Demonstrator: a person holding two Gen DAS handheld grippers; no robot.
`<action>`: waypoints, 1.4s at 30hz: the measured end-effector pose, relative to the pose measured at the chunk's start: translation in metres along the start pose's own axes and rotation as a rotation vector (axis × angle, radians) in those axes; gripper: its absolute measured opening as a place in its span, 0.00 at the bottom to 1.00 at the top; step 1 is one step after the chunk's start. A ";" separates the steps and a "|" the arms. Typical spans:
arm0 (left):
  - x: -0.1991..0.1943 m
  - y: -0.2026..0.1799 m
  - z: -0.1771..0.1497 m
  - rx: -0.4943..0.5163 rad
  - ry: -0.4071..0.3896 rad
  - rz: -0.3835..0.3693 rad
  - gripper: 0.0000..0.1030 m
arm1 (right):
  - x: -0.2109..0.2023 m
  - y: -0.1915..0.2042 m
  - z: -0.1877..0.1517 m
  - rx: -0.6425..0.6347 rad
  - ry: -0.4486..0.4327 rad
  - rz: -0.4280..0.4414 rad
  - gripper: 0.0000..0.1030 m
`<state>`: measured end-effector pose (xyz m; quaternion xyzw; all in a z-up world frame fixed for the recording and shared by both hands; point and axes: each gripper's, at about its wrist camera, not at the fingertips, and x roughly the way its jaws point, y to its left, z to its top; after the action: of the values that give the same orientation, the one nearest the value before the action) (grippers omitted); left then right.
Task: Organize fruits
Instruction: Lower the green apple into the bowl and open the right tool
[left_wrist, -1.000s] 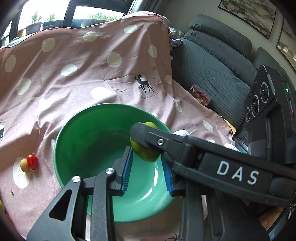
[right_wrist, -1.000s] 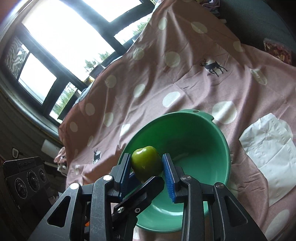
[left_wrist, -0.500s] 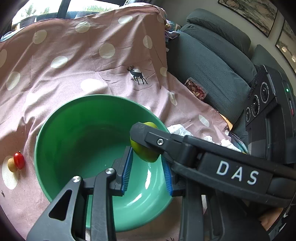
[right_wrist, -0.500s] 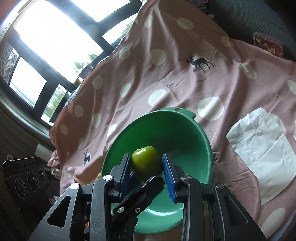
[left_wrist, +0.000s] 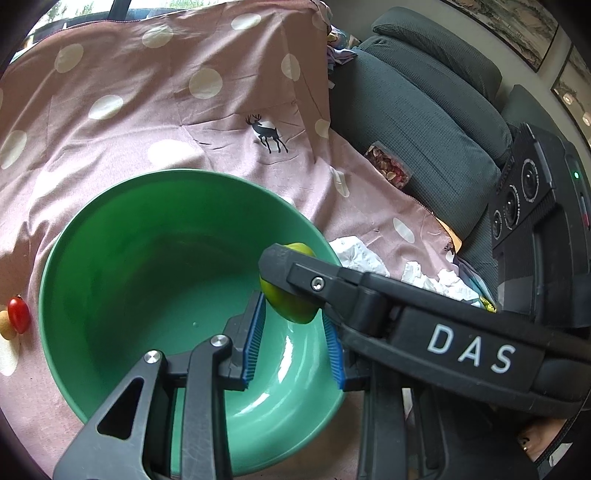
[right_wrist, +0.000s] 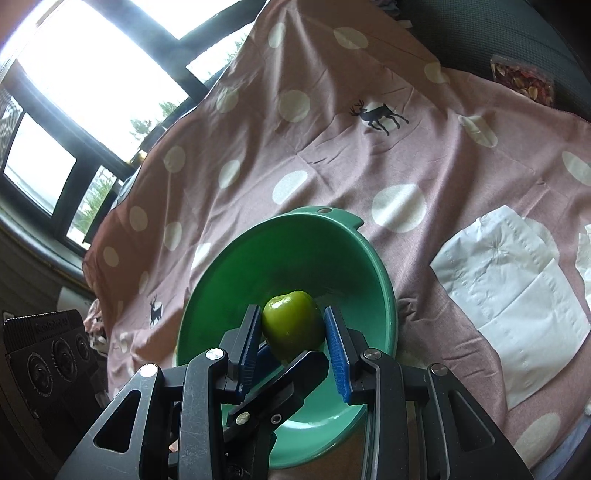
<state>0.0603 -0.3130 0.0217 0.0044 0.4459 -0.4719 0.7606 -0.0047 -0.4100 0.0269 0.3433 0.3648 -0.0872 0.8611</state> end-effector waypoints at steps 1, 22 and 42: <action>0.001 0.000 0.000 0.000 0.001 -0.001 0.30 | 0.000 -0.001 0.000 0.003 0.005 -0.004 0.35; 0.012 0.002 -0.003 -0.005 0.030 -0.002 0.30 | 0.005 -0.004 0.000 0.010 0.028 -0.047 0.35; 0.016 0.004 -0.004 -0.009 0.038 -0.005 0.31 | 0.007 -0.002 -0.001 -0.003 0.036 -0.075 0.35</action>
<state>0.0631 -0.3202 0.0064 0.0090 0.4626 -0.4714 0.7508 -0.0008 -0.4104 0.0207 0.3294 0.3930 -0.1128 0.8511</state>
